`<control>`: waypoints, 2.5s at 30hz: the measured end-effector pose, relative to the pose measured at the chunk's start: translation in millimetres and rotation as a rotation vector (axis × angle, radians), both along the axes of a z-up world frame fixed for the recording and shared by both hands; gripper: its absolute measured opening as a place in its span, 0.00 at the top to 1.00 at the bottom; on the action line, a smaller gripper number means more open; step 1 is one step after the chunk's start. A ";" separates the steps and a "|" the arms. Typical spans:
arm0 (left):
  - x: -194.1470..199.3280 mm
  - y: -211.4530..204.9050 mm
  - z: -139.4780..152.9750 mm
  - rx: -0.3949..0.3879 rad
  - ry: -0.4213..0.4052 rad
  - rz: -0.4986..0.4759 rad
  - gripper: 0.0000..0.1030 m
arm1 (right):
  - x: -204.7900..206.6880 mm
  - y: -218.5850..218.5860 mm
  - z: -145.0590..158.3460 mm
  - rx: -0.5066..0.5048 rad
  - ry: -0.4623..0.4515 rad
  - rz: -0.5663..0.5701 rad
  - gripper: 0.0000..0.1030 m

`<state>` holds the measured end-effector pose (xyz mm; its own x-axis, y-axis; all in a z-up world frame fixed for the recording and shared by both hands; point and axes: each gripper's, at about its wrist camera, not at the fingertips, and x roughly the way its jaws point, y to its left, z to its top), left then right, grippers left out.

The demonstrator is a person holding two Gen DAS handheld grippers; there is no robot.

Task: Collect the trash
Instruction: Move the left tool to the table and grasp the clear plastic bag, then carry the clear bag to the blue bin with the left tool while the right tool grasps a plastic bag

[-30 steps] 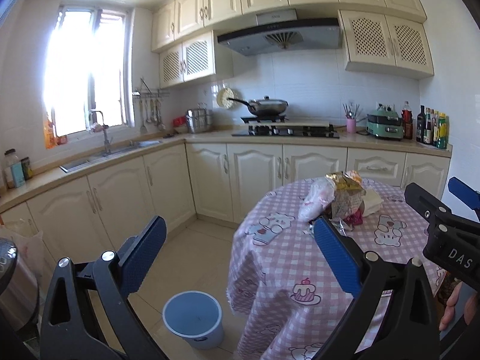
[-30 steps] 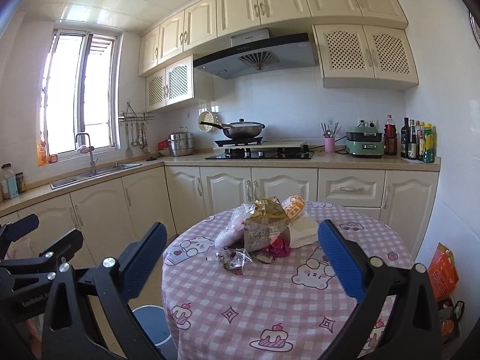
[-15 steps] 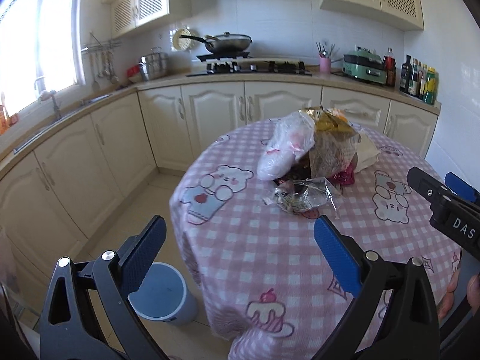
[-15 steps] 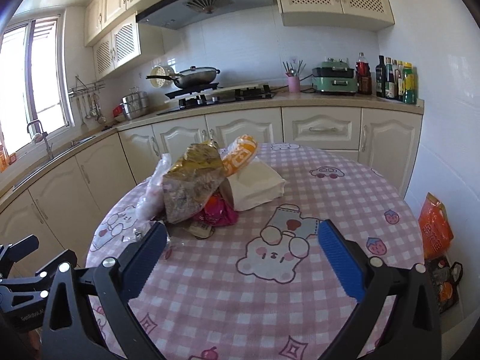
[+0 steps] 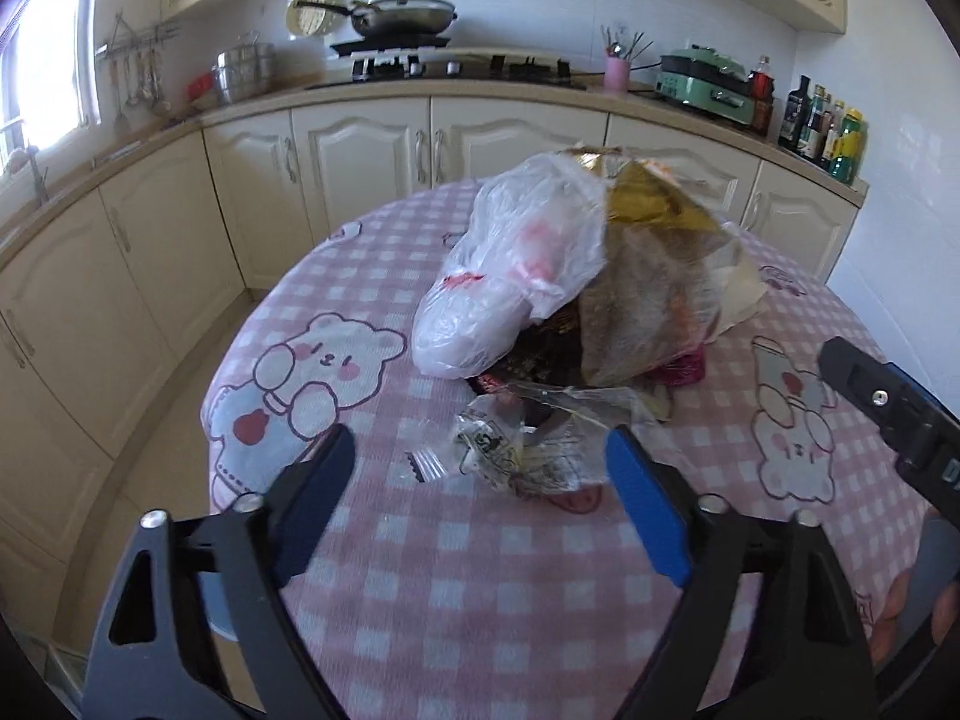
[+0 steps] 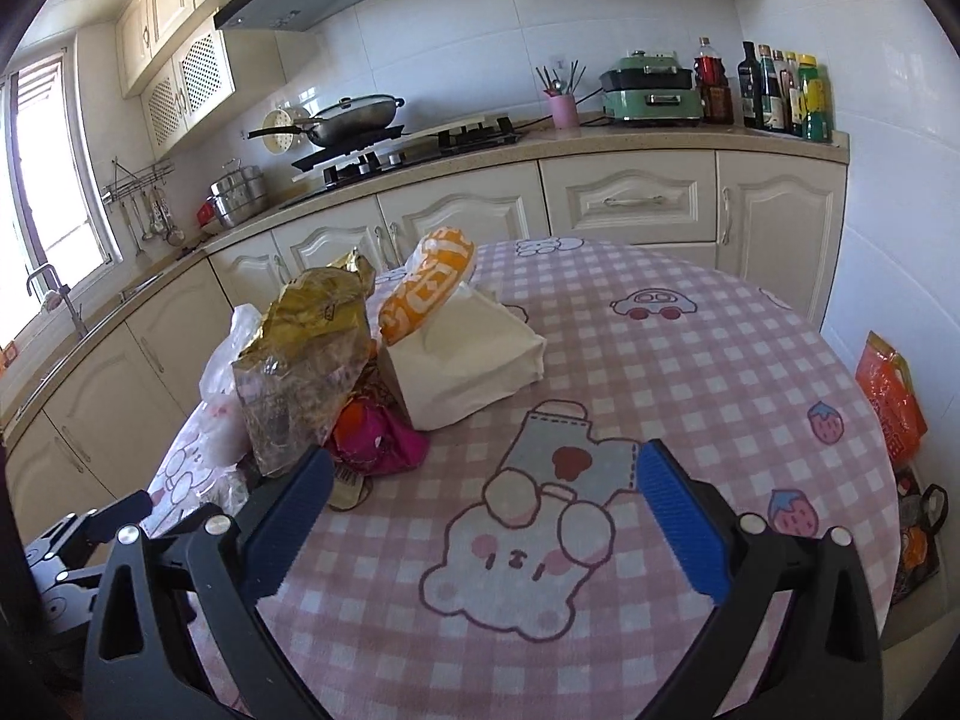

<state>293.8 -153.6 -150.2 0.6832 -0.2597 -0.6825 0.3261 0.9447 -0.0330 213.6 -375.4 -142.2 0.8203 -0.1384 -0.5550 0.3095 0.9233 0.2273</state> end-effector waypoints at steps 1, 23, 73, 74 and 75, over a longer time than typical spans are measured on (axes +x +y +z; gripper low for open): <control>4.1 0.9 -2.6 -0.007 0.015 0.006 0.26 | 2.1 0.7 -0.2 -0.002 0.001 0.004 0.04; -8.1 32.7 17.4 -0.075 -0.052 0.001 0.63 | 30.5 28.5 18.9 0.001 -0.029 0.093 0.04; -5.4 190.6 27.3 -0.039 -0.123 0.394 0.62 | 101.4 217.9 83.0 -0.118 -0.104 0.527 0.97; -4.1 198.6 22.6 -0.030 -0.112 0.411 0.62 | 105.2 231.1 78.4 -0.109 -0.093 0.555 0.97; -3.0 207.0 17.2 -0.022 -0.099 0.429 0.62 | 108.8 242.9 73.6 -0.103 -0.081 0.578 0.97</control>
<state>290.9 53.4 -132.9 0.7944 0.0484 -0.6055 -0.0930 0.9948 -0.0425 322.5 -132.5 -68.7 0.8178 0.2937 -0.4949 -0.2650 0.9556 0.1291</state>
